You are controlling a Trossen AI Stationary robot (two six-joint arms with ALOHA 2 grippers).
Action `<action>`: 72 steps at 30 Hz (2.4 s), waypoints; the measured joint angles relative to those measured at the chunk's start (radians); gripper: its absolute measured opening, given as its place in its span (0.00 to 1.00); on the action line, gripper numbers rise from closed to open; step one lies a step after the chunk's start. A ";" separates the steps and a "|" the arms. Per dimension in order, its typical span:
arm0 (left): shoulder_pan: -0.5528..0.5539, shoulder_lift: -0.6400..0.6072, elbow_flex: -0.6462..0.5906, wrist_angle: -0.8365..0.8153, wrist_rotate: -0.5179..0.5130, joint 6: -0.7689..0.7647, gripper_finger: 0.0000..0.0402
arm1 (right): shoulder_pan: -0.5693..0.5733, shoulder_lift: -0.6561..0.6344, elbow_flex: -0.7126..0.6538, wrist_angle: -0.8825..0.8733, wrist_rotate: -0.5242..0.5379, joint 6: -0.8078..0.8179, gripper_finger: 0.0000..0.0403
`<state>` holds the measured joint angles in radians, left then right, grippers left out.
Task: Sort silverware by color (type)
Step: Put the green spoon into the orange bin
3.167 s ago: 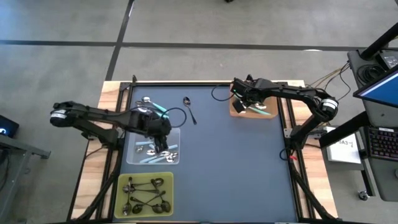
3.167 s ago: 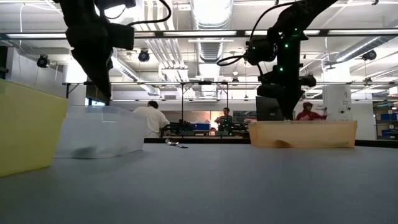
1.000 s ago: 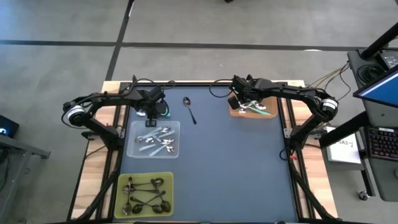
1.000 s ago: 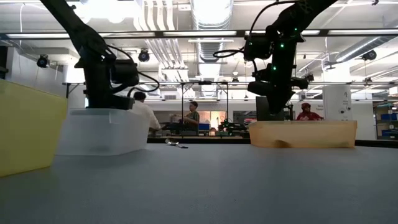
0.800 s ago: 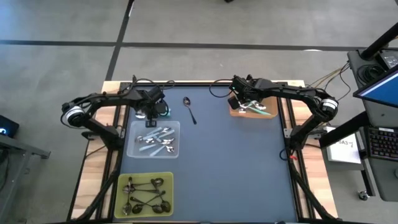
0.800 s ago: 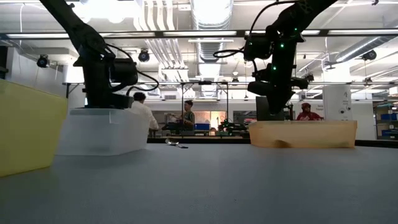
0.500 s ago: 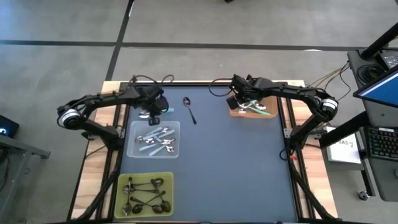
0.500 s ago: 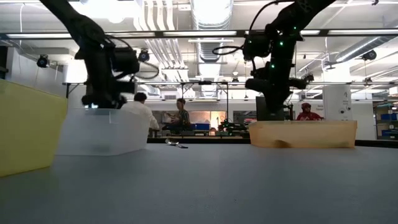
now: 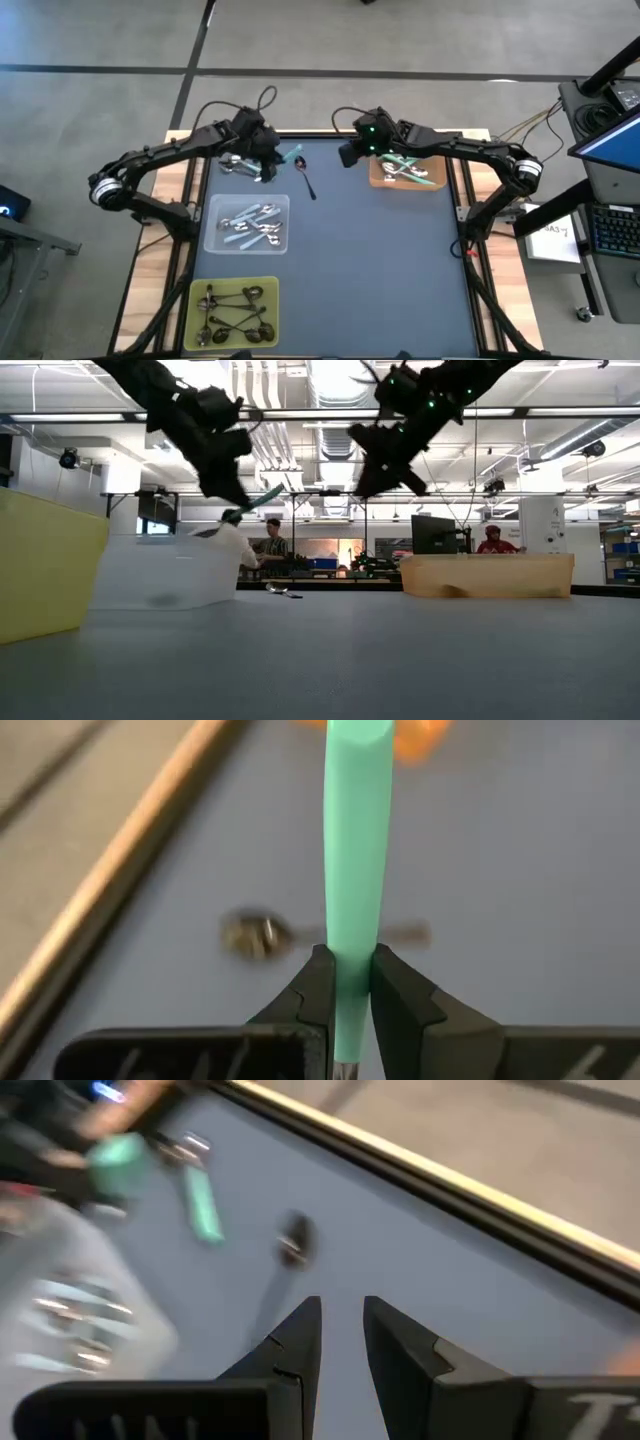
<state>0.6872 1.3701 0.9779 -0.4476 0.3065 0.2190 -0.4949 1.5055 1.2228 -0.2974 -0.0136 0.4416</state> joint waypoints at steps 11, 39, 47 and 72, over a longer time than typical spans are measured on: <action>-0.021 0.001 0.003 0.428 0.000 -0.431 0.06 | 0.005 0.003 -0.001 0.286 -0.075 0.096 0.17; -0.127 0.084 0.003 0.657 -0.055 -0.696 0.06 | 0.004 0.004 -0.001 0.471 -0.161 0.168 0.32; -0.151 0.086 0.003 0.694 -0.056 -0.700 0.06 | 0.004 0.004 -0.001 0.470 -0.143 0.168 0.35; -0.188 0.212 0.227 0.553 -0.062 -0.584 0.06 | 0.003 0.003 -0.001 0.456 -0.143 0.137 0.18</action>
<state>0.4992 1.5818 1.2052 0.1059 0.2446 -0.3652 -0.4915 1.5089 1.2217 0.1586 -0.1570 0.5787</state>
